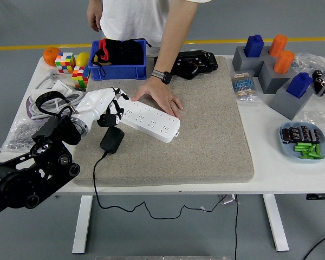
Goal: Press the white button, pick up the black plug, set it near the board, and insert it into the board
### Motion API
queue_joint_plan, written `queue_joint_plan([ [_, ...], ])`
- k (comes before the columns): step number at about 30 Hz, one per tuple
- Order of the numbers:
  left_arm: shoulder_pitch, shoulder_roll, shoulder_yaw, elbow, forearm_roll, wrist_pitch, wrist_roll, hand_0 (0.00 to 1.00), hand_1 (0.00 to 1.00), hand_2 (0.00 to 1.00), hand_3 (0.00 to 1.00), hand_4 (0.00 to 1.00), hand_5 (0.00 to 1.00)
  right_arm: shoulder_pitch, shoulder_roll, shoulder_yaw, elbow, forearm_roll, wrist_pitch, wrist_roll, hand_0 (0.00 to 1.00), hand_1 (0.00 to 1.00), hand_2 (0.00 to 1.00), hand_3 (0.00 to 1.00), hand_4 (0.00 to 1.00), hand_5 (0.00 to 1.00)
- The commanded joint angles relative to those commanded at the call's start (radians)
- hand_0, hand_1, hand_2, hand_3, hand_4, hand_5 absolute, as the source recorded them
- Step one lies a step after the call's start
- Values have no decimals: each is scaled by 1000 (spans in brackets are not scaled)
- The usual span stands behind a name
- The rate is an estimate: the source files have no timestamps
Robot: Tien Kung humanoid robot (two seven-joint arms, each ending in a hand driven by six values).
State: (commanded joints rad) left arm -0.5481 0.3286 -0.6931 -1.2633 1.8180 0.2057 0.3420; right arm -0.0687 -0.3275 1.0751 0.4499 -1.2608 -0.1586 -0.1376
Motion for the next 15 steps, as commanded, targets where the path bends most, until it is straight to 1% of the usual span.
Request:
queue_joint_plan([
  [1,18,4,-5,-14,1,-5,7,520,748,733,806,942,430,-1,0,0,0,0,0,0,691,619,630,570,668,253],
  [2,23,5,-7,-17,1,-6,8,520,748,733,806,942,430,-1,0,0,0,0,0,0,691,619,630,570,668,253],
  [4,69,13,-26,-50,9,-21,32,520,748,733,806,942,430,0,-1,-1,0,-1,0,0,691,619,630,570,668,253],
  [5,83,14,-30,-58,12,-24,38,520,748,733,806,942,430,-1,-1,-1,0,-1,0,0,691,619,630,570,668,253],
  [6,98,15,-37,-68,16,-26,46,849,929,935,934,998,665,-1,-1,-1,0,-2,0,0,690,620,630,570,668,252],
  [10,134,13,-46,-86,49,-20,63,849,929,935,934,998,665,-1,0,-2,0,-1,0,0,690,620,630,570,668,252],
  [11,143,10,-52,-87,65,-17,68,849,929,935,934,998,665,-1,0,-3,0,-1,0,0,690,620,630,570,668,252],
  [12,151,6,-57,-86,80,-13,72,850,929,916,909,998,673,-1,0,-4,0,-1,0,0,691,619,631,570,668,253],
  [15,169,-3,-69,-83,108,-2,76,850,929,916,909,998,673,-1,0,-6,0,-1,0,0,691,619,631,570,668,253],
])
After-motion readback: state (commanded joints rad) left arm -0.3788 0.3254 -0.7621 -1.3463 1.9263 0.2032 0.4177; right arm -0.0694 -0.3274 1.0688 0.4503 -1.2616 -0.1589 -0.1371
